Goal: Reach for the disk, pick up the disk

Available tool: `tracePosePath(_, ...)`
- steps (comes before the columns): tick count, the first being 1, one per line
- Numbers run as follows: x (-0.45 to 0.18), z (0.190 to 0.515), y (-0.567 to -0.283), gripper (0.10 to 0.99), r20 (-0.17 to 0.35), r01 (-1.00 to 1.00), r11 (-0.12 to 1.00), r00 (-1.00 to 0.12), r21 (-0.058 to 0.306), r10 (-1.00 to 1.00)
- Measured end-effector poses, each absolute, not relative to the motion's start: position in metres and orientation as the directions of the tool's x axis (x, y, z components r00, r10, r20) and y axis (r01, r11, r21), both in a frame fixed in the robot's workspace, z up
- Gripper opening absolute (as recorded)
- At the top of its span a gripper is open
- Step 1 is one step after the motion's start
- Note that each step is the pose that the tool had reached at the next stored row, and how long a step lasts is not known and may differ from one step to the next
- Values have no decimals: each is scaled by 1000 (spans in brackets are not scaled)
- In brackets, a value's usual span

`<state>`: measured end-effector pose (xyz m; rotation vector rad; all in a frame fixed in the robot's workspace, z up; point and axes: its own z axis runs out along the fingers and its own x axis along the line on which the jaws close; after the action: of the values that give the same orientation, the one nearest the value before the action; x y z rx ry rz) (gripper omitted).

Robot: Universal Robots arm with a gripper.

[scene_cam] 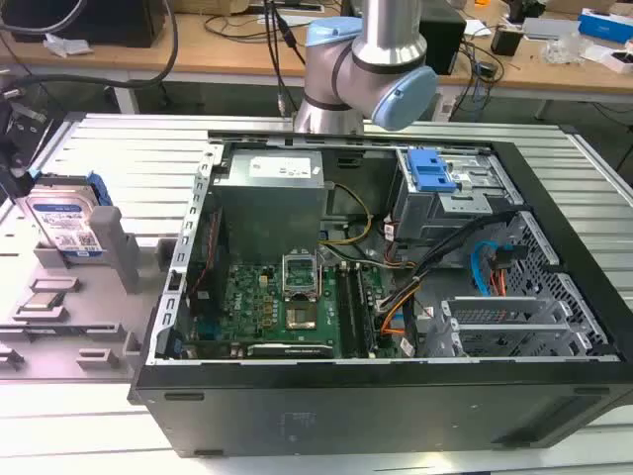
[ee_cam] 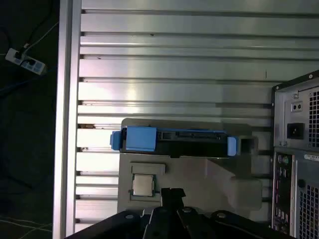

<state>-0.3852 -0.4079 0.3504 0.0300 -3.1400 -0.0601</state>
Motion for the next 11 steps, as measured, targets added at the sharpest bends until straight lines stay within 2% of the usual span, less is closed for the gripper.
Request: tracePosePath(11,-385,350,-408,106,0,-246,968,-969,39,-246)
